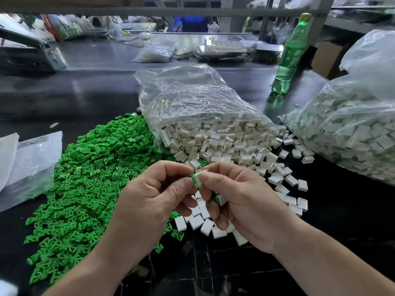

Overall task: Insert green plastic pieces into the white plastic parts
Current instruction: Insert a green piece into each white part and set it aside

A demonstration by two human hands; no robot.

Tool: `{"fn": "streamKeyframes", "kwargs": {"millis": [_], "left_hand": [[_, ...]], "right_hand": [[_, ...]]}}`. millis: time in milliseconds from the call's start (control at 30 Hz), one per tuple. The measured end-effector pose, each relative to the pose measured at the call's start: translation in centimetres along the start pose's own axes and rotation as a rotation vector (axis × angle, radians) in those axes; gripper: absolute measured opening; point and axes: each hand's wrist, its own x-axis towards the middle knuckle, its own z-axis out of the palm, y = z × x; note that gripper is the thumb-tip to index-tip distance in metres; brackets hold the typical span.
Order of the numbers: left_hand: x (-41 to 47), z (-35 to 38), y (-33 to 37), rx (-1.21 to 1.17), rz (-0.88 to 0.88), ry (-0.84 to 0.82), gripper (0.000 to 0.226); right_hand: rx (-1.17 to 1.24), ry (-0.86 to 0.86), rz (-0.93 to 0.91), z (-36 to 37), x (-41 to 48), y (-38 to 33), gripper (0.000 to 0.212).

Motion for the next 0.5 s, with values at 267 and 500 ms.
{"fn": "streamKeyframes", "kwargs": {"millis": [267,500], "left_hand": [[-0.29,0.18,0.22,0.061,0.070,0.049,0.015],[-0.55,0.57,0.51,0.140,0.121,0.064,0.014]], "right_hand": [[-0.016,0.036,-0.040,0.05,-0.03,-0.07,0.009],[-0.020,0.042,-0.064,0.09,-0.08,0.17,0.010]]}}
